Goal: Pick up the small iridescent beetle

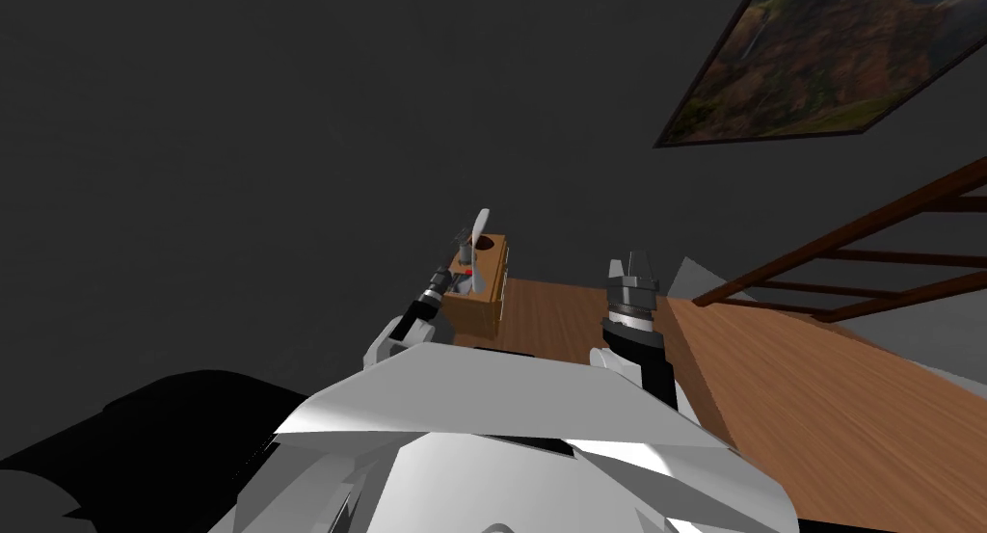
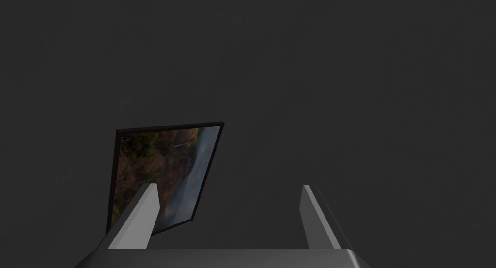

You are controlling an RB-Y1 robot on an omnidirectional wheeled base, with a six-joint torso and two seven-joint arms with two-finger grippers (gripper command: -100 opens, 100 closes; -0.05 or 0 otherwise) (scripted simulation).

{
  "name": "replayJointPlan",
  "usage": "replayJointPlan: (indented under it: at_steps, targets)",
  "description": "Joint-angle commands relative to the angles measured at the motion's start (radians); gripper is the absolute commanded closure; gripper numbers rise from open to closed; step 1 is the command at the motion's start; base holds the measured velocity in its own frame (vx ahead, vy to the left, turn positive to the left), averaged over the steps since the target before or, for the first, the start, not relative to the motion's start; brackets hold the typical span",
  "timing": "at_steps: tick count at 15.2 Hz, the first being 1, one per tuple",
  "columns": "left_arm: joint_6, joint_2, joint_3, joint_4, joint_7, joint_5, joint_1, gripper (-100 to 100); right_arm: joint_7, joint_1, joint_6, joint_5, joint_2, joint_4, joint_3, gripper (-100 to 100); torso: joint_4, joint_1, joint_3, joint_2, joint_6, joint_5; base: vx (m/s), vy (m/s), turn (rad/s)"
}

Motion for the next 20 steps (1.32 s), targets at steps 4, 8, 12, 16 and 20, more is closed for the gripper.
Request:
replayJointPlan:
  at_steps: [4,8,12,16,20]
  targets:
    - [0.092,0.048,-0.004,0.062,-0.009,0.001,-0.021,-100,0.000,0.000,0.000,0.000,0.000,0.000,0.000,0,0.000,0.000,0.000,0.000,0.000,0.000,0.010,-0.008,-0.056]
    - [0.164,0.085,-0.008,0.114,-0.017,0.001,-0.038,-100,0.000,0.000,0.000,0.000,0.000,0.000,0.000,0,0.000,0.000,0.000,0.000,0.000,0.000,0.012,-0.009,-0.055]
    - [0.236,0.121,-0.011,0.167,-0.025,0.002,-0.055,-100,0.000,0.000,0.000,0.000,0.000,0.000,0.000,0,0.000,0.000,0.000,0.000,0.000,0.000,0.011,-0.009,-0.055]
    - [0.307,0.154,-0.014,0.219,-0.032,0.003,-0.072,-100,0.000,0.000,0.000,0.000,0.000,0.000,0.000,0,0.000,0.000,0.000,0.000,0.000,0.000,0.012,-0.007,-0.057]
    - [0.376,0.184,-0.017,0.269,-0.040,0.003,-0.089,-100,0.000,0.000,0.000,0.000,0.000,0.000,0.000,0,0.000,0.000,0.000,0.000,0.000,0.000,0.013,-0.007,-0.055]
